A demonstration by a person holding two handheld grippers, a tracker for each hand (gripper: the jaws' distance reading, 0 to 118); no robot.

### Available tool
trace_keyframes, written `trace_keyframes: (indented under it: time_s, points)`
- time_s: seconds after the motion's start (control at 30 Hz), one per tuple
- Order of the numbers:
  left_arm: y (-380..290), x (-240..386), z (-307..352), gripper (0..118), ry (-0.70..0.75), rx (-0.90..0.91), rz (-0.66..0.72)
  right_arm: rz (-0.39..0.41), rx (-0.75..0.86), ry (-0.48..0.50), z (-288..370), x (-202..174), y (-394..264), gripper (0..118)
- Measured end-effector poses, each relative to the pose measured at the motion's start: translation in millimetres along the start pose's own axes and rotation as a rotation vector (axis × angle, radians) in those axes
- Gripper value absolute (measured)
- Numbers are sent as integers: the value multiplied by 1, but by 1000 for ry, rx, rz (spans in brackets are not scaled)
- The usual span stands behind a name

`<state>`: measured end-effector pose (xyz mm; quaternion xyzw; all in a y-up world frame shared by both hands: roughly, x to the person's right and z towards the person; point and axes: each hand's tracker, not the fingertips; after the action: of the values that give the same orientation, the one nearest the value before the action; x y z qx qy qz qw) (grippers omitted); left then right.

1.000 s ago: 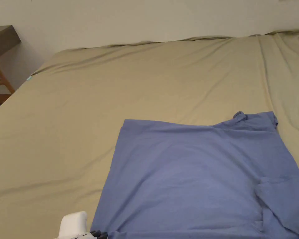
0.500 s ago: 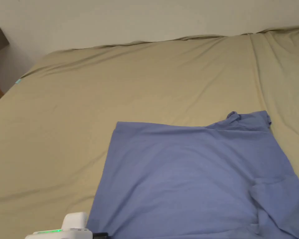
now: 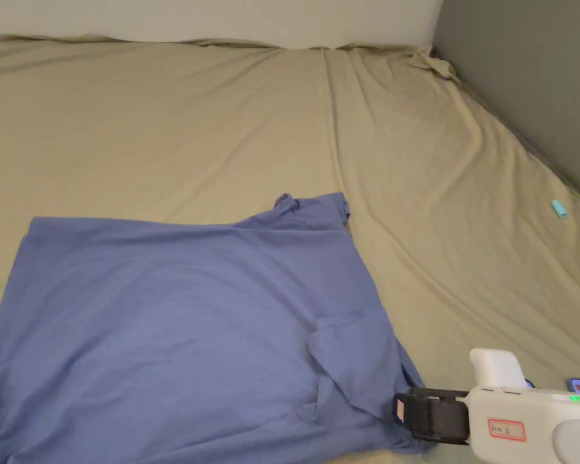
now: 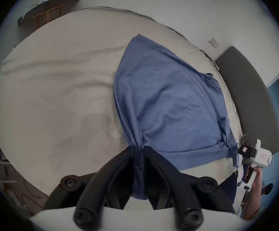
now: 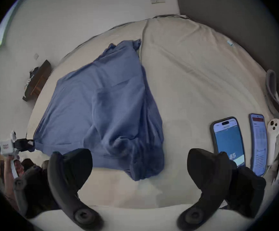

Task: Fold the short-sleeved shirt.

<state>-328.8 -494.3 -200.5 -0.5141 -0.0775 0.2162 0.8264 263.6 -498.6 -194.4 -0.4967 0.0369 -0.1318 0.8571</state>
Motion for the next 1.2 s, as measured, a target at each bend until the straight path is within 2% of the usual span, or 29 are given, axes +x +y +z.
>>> trace_keyframes:
  time_s: [0.1, 0.13, 0.17, 0.23, 0.27, 0.3, 0.37, 0.43, 0.57, 0.67, 0.73, 0.83, 0.97, 1.07, 1.2]
  points:
    - [-5, 6, 5, 9, -21, 8, 13, 61, -94, -71, -21, 0, -12, 115]
    - [-3, 1, 6, 9, 60, 36, -22, 81, -100, -80, -25, 0, -15, 110]
    - [-3, 0, 6, 9, 66, 38, -12, 88, -91, -73, -28, 0, -19, 93]
    - [-4, -7, 5, 9, 65, 30, 21, 101, -104, -79, -31, -5, -19, 47]
    - [-4, -8, 5, 9, 60, 26, 31, 92, -110, -93, -35, -6, -19, 32]
    - [-4, -9, 5, 9, 57, 23, 39, 75, -110, -91, -36, -4, -19, 31]
    - [-4, -14, 4, 9, 57, 26, 53, -24, -76, -17, -30, 0, -15, 19]
    - [-2, -16, 6, 9, 38, 37, 79, -130, -43, 42, -23, 6, -9, 15]
    - [10, -35, 6, 9, -82, 80, 212, -281, 21, 186, -5, 15, 11, 13]
    - [28, -29, 7, 9, -177, 134, 314, -331, 77, 264, 0, 11, 37, 12]
    - [47, -21, 7, 9, -176, 156, 321, -300, 114, 238, -1, 3, 59, 11]
    - [79, -4, 2, 9, -131, 206, 273, -178, 164, 143, -10, -16, 96, 11]
    - [124, 6, -19, 9, -106, 268, 295, -94, 197, 49, -41, -34, 144, 11]
    - [154, 10, -52, 9, 21, 285, 255, -44, 197, -48, -75, -42, 170, 11]
    - [178, 17, -104, 9, 114, 201, 176, 60, 167, -177, -122, -52, 187, 11]
